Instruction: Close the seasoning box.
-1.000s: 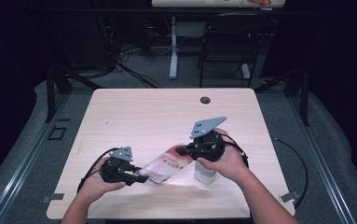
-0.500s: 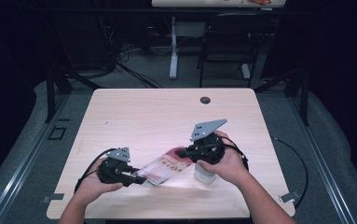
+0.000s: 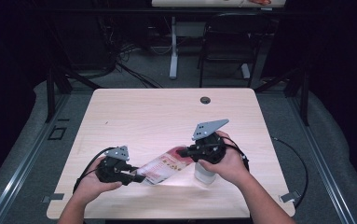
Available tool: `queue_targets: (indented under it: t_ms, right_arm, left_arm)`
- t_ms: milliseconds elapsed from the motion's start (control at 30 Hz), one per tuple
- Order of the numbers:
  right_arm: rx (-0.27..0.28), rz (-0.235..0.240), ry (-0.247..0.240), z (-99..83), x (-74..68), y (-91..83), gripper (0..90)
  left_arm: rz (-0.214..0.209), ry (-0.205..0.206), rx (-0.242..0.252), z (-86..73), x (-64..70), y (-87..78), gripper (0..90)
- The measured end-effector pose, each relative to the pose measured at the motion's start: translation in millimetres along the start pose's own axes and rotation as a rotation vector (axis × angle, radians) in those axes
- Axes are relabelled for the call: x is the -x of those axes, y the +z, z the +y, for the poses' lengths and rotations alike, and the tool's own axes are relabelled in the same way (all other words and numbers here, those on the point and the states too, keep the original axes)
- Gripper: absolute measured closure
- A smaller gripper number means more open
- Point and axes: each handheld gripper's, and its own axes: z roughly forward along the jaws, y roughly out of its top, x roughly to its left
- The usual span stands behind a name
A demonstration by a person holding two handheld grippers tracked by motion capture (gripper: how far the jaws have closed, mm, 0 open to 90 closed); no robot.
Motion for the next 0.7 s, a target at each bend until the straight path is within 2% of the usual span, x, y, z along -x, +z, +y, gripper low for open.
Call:
queue_targets:
  t_ms: [133, 167, 200, 300, 633, 700]
  right_arm:
    - [0.007, 0.0, 0.003, -0.7, 0.1, -0.2, 89.3]
    - [0.006, 0.001, 0.001, -0.8, 0.3, -0.4, 89.3]
    - [0.007, 0.0, 0.0, -0.8, 0.3, -0.6, 89.3]
    - [0.014, 0.001, -0.004, -1.9, 0.6, -1.3, 89.3]
    - [0.049, 0.022, 0.002, -8.3, 4.8, -1.9, 89.3]
    - [0.059, 0.024, 0.004, -9.3, 5.2, -1.7, 89.3]
  left_arm:
    - [-0.003, -0.005, 0.004, 0.2, -0.2, -0.6, 67.2]
    - [-0.022, -0.007, 0.011, 0.1, -0.9, -0.6, 67.2]
    - [-0.001, -0.004, 0.004, 0.9, 0.1, -1.3, 67.2]
    - [0.003, 0.001, -0.001, 2.1, 0.6, -2.3, 67.3]
    - [0.014, 0.001, -0.02, 5.5, 3.0, -6.6, 67.8]
    - [-0.001, -0.004, -0.013, 5.7, 2.8, -6.6, 67.9]
